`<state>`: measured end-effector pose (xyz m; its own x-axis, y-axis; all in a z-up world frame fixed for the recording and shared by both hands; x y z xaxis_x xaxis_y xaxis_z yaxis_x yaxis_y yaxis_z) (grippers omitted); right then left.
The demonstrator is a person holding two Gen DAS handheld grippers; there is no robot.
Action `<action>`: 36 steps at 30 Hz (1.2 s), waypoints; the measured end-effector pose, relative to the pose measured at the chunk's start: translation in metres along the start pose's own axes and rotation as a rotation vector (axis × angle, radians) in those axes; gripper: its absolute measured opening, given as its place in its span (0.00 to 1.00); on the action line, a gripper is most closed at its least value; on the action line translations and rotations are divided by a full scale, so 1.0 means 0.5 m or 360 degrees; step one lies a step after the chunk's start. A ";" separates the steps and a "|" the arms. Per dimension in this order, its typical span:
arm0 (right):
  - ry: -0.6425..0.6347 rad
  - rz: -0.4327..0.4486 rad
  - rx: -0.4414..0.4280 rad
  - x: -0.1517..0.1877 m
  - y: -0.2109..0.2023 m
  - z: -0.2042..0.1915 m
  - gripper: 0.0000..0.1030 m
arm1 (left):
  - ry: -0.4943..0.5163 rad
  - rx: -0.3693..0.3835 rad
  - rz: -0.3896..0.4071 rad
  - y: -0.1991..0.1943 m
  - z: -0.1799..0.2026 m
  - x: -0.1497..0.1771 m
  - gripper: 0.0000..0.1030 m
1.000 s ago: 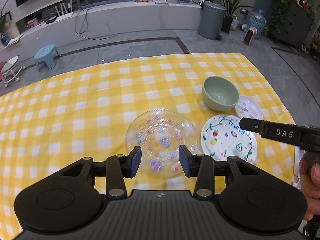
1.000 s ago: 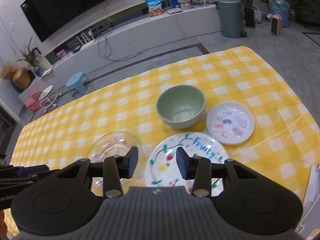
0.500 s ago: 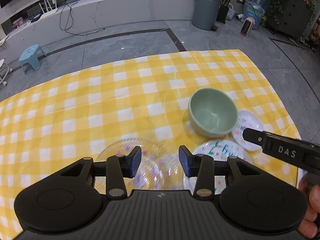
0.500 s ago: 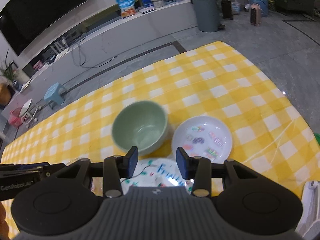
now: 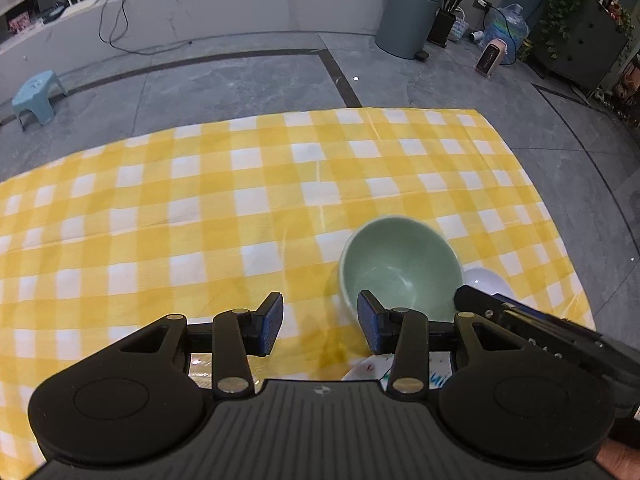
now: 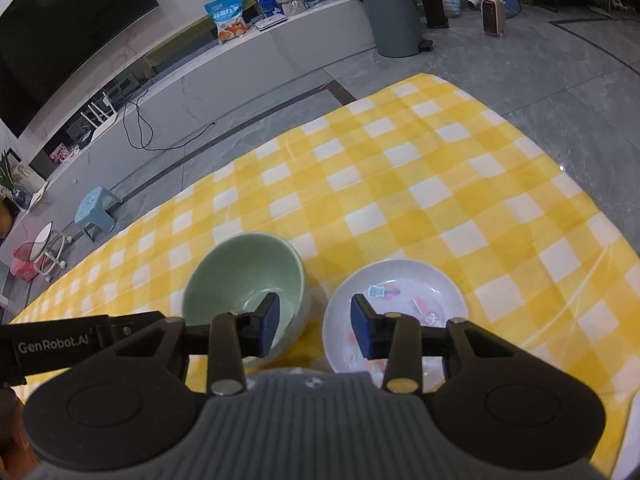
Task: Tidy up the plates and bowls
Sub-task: 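Move both tools toward the pale green bowl, then close the left tool on the green bowl rim while the right tool grips it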
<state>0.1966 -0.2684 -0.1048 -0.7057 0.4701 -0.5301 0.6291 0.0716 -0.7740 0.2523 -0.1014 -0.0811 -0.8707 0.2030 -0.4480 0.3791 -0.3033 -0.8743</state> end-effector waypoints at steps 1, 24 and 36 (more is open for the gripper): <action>0.0011 -0.0001 -0.0007 -0.002 0.004 0.001 0.33 | -0.0008 0.0010 0.0001 0.006 0.000 -0.003 0.48; 0.0049 -0.0103 -0.0045 -0.002 0.092 -0.001 0.22 | 0.0017 0.0060 -0.0115 0.107 0.020 -0.009 0.26; 0.0079 -0.0114 -0.0043 -0.001 0.080 -0.009 0.08 | 0.0056 0.0024 -0.0115 0.095 0.027 0.001 0.12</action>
Point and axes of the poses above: each gripper's, at about its wrist camera, not at the fingertips, and y roughly the way its jaws point, z to its right, x to its underside, the point moved 3 cm from there along y, roughly the way its jaws point, and after that the axes turned 2 degrees about x, right-handed, at the moved point
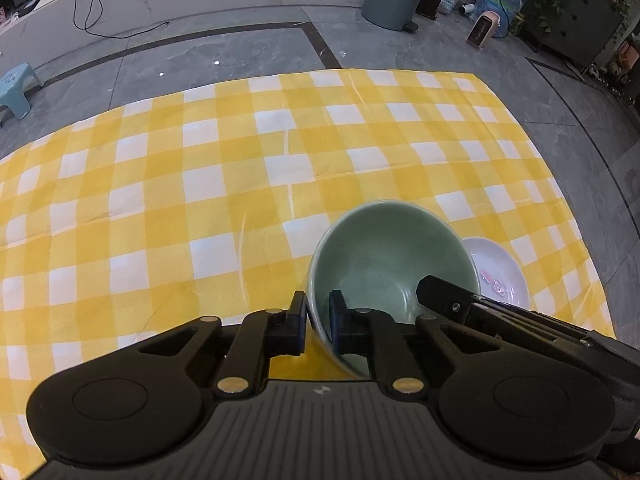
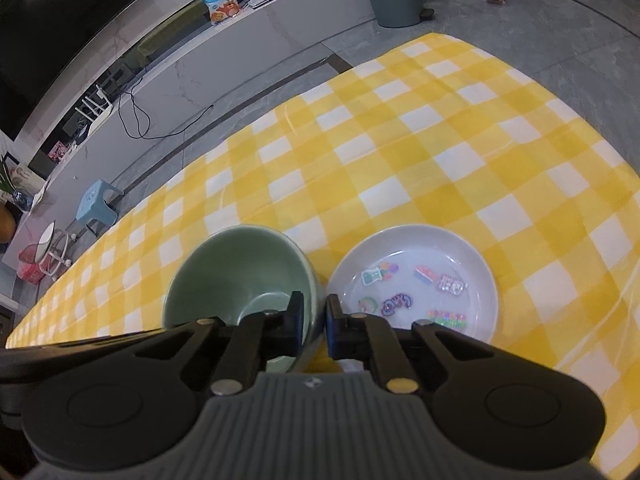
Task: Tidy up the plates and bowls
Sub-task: 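Lift the pale green bowl with both tools and lower it into the steel bowls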
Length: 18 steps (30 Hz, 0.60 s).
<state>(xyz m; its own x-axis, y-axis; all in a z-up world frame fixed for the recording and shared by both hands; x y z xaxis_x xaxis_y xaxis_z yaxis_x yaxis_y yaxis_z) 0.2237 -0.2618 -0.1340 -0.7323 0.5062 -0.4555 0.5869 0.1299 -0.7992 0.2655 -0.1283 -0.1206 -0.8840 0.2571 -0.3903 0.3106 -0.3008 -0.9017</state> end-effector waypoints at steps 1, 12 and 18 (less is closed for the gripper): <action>0.0004 0.0003 -0.0005 -0.001 -0.003 0.000 0.08 | -0.0002 -0.0001 -0.0001 -0.003 0.001 0.000 0.12; -0.0018 0.0058 -0.0047 0.003 -0.076 -0.035 0.09 | -0.0040 -0.0015 0.0075 -0.076 -0.002 0.005 0.11; -0.0037 0.0060 -0.0093 0.026 -0.124 -0.055 0.09 | -0.0072 -0.0043 0.0111 -0.125 -0.006 0.038 0.11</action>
Point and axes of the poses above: each gripper's, at about its wrist camera, not at the fingertips, and y roughly the way its jaws point, z to its right, x to its underside, the point moved 3 cm from there along y, roughly the way its jaws point, and after that the axes turned 2 degrees about x, right-handed, at the moved point
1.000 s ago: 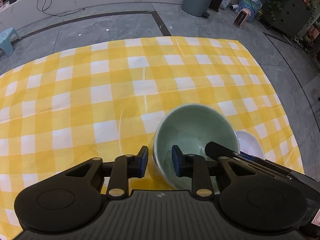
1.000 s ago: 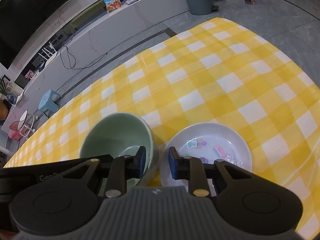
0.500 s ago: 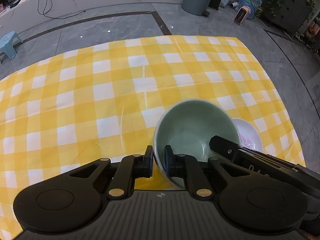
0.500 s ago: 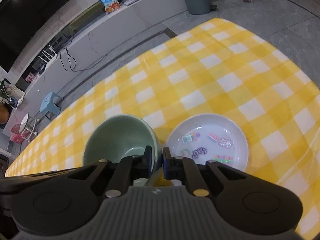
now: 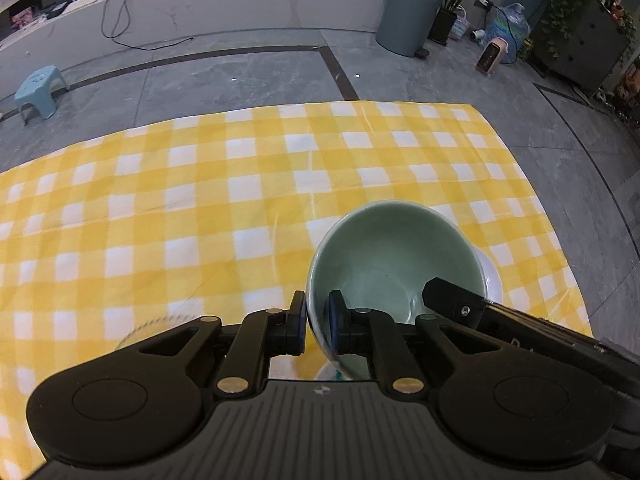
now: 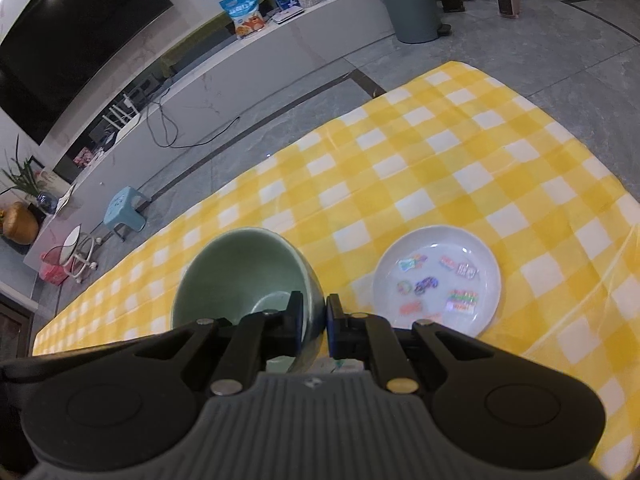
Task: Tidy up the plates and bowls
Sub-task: 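Lift the pale green bowl with both tools and lower it into the steel bowls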
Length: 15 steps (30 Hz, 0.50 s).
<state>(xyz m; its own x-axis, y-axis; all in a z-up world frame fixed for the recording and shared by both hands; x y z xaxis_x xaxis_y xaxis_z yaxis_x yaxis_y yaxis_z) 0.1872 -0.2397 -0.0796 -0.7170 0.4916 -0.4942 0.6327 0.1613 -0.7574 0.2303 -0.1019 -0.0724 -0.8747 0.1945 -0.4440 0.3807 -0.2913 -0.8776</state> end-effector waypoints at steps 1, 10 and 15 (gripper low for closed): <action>-0.0008 0.0003 -0.0001 0.004 -0.008 -0.005 0.09 | -0.0002 -0.0003 0.0005 -0.009 -0.001 0.007 0.11; -0.0032 0.0015 -0.0068 0.063 -0.094 -0.048 0.09 | -0.0029 -0.0051 0.0050 -0.111 -0.018 0.068 0.11; -0.0038 -0.0005 -0.0091 0.111 -0.137 -0.071 0.09 | -0.0012 -0.0095 0.0076 -0.164 -0.022 0.100 0.11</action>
Point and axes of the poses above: each gripper's, at about its wrist camera, not at the fingertips, and y roughly the way its jaws point, z to its right, x to its underside, the point moved 3 cm from there along y, roughly the way its jaws point, and after that the axes turned 2 degrees about x, right-handed, at the moved point
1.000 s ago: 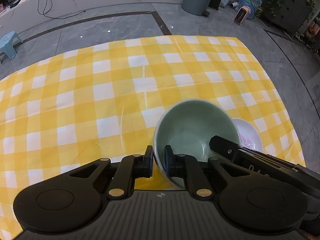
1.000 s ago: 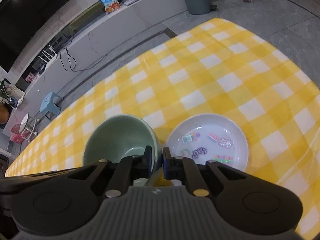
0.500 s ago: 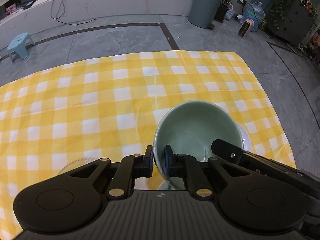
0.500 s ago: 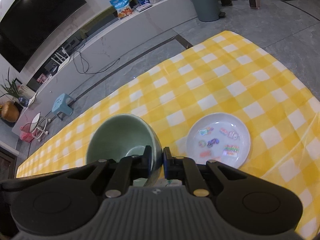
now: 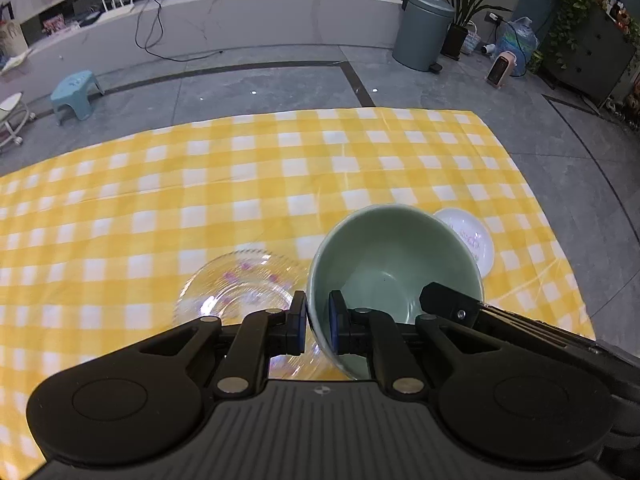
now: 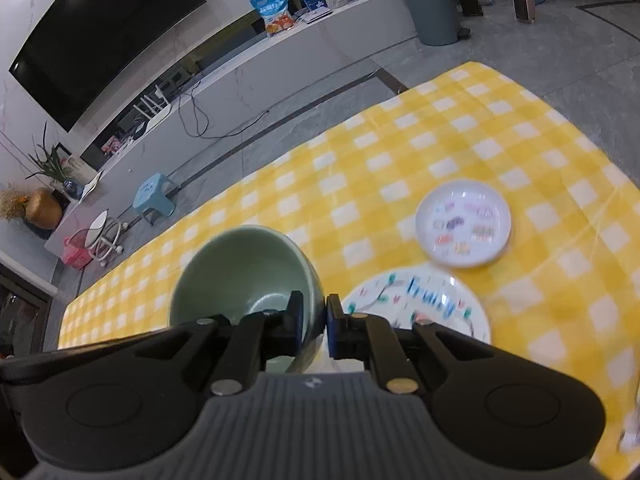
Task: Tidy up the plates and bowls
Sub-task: 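Lift the pale green bowl with both tools and lower it into the steel bowls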
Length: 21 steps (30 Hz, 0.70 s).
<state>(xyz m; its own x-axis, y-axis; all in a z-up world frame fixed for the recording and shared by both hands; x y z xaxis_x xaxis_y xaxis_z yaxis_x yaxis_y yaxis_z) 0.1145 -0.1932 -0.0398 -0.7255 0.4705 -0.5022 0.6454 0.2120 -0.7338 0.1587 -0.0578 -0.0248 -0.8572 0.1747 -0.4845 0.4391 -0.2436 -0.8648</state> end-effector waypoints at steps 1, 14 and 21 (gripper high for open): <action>0.0001 0.0000 -0.0004 0.008 -0.010 -0.005 0.09 | 0.0002 0.0001 0.0003 -0.010 -0.002 0.007 0.11; -0.0123 -0.0006 -0.0040 0.126 -0.136 -0.096 0.09 | -0.0075 0.0022 0.0059 -0.140 -0.058 0.132 0.11; -0.0190 -0.0067 -0.0033 0.211 -0.144 -0.131 0.09 | -0.0114 -0.0005 0.0026 -0.157 -0.100 0.205 0.12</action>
<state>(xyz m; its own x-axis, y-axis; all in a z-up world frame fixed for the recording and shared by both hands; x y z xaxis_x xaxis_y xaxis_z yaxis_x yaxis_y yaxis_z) 0.0073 -0.1029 -0.0102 -0.7746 0.3556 -0.5230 0.6177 0.2479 -0.7463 0.0498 0.0271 -0.0134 -0.8670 0.1020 -0.4877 0.4538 -0.2426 -0.8575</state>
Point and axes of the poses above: each gripper's, at about its wrist camera, not at the fingertips, and y roughly the way its jaws point, z to its right, x to its underside, the point moved 3 cm from there along y, roughly the way its jaws point, and after that the axes turned 2 degrees about x, right-handed, at the moved point
